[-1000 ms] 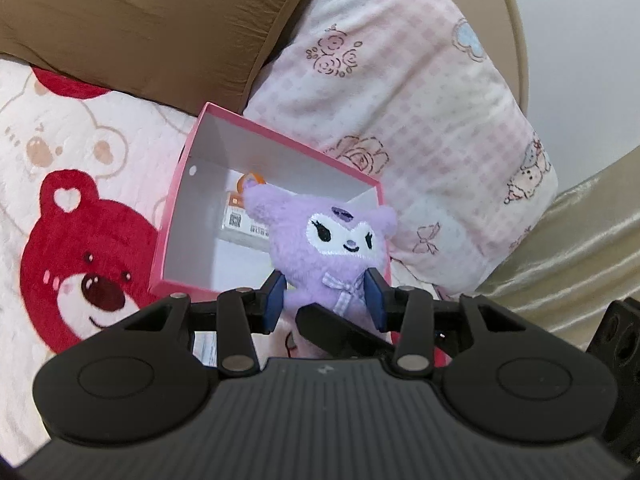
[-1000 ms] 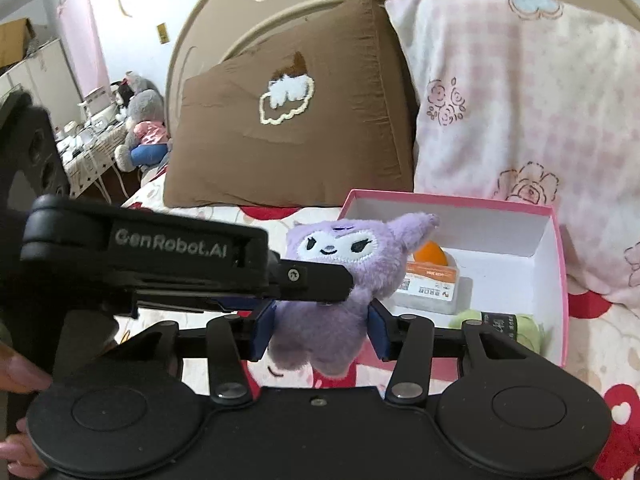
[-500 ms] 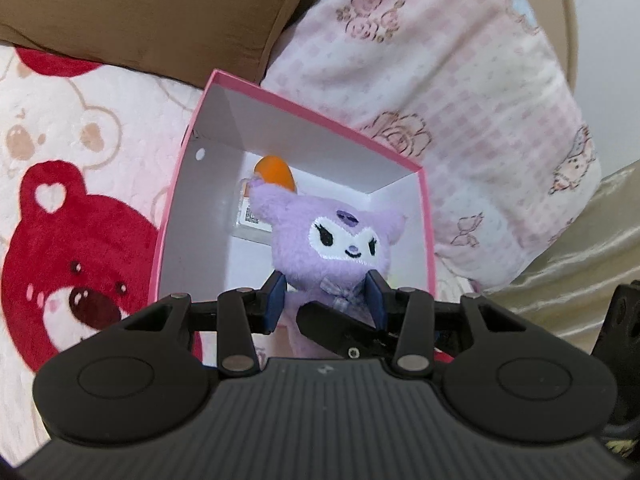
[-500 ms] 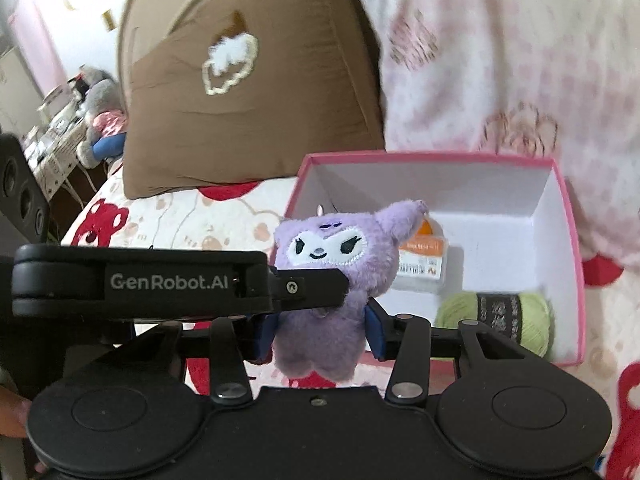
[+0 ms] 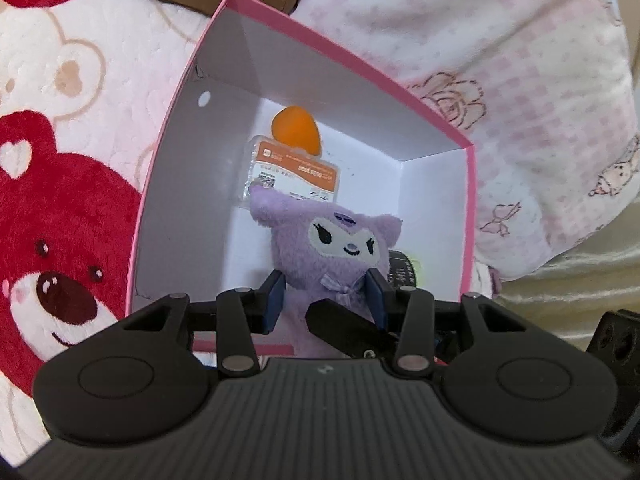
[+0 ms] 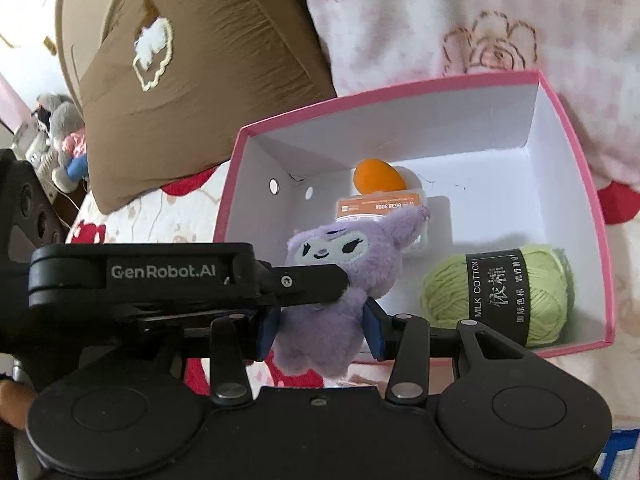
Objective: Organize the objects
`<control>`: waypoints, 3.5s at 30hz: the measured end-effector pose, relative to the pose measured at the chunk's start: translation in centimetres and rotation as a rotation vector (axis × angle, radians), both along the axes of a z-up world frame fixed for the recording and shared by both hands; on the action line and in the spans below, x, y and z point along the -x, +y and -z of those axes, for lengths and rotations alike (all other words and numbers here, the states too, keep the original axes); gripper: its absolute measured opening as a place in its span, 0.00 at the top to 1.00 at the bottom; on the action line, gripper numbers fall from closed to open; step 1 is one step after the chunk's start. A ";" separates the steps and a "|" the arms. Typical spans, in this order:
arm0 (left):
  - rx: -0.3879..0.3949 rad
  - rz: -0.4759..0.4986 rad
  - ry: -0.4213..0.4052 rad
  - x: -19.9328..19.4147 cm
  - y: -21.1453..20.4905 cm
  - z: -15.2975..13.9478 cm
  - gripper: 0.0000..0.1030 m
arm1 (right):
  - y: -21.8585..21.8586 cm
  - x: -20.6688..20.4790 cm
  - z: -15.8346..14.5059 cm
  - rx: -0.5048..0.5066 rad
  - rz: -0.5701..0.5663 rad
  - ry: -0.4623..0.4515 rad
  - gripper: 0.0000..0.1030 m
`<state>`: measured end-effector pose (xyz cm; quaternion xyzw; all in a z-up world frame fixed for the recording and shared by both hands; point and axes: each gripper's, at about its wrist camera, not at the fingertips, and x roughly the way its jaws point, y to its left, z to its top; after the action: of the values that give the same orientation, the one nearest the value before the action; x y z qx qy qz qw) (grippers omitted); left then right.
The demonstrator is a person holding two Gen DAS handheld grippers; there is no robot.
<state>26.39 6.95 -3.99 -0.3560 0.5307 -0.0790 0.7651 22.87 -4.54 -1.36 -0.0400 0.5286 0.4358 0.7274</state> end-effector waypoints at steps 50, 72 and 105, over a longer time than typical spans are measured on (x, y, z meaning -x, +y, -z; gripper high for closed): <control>-0.136 -0.073 -0.120 1.8 1.8 1.4 0.66 | 2.5 -1.6 5.7 -0.113 -0.206 -0.050 0.65; -0.228 0.002 -0.182 2.8 1.3 0.3 0.66 | 4.3 -0.1 5.7 0.232 -0.214 -0.301 0.70; -0.378 0.032 -0.213 7.9 -1.3 -5.4 0.48 | -3.6 5.9 -2.1 -0.015 -0.096 -0.403 0.45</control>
<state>18.52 5.68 1.44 -0.1874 0.4580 -0.0275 0.8685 16.93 -8.15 0.74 -0.1462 0.3667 0.4569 0.7971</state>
